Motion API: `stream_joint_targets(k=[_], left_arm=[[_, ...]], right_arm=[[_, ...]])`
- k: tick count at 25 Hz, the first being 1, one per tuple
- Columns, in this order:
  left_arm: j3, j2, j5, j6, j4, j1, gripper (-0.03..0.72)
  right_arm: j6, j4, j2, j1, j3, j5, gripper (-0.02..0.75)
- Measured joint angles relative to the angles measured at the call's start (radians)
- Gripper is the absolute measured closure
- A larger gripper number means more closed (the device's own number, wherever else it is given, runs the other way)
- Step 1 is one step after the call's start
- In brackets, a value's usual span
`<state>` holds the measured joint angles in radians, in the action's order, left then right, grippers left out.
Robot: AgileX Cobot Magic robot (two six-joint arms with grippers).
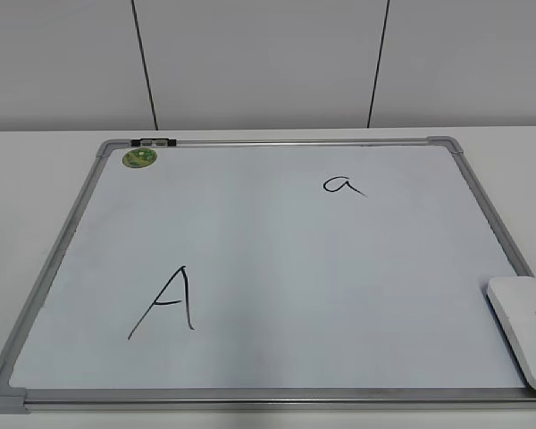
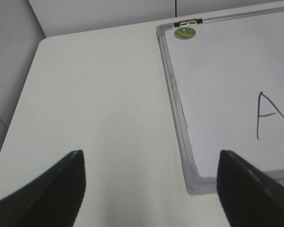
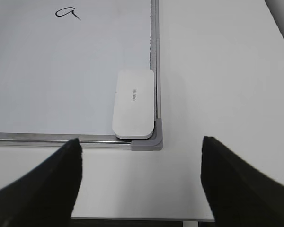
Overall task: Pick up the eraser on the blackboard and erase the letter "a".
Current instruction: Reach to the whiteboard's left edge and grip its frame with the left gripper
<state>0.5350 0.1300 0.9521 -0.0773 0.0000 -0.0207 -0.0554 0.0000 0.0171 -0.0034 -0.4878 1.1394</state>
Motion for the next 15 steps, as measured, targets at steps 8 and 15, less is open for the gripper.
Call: stream_joint_targets(k=[8,15], left_arm=[[0.0,0.395,-0.352,0.0,0.0,0.002,0.078],[0.092,0.788,-0.455,0.0,-0.021,0.004,0.087]], right_arm=[[0.0,0.0,0.0,0.0,0.0,0.0,0.157],[0.0,0.0,0.0,0.0,0.0,0.0,0.157]])
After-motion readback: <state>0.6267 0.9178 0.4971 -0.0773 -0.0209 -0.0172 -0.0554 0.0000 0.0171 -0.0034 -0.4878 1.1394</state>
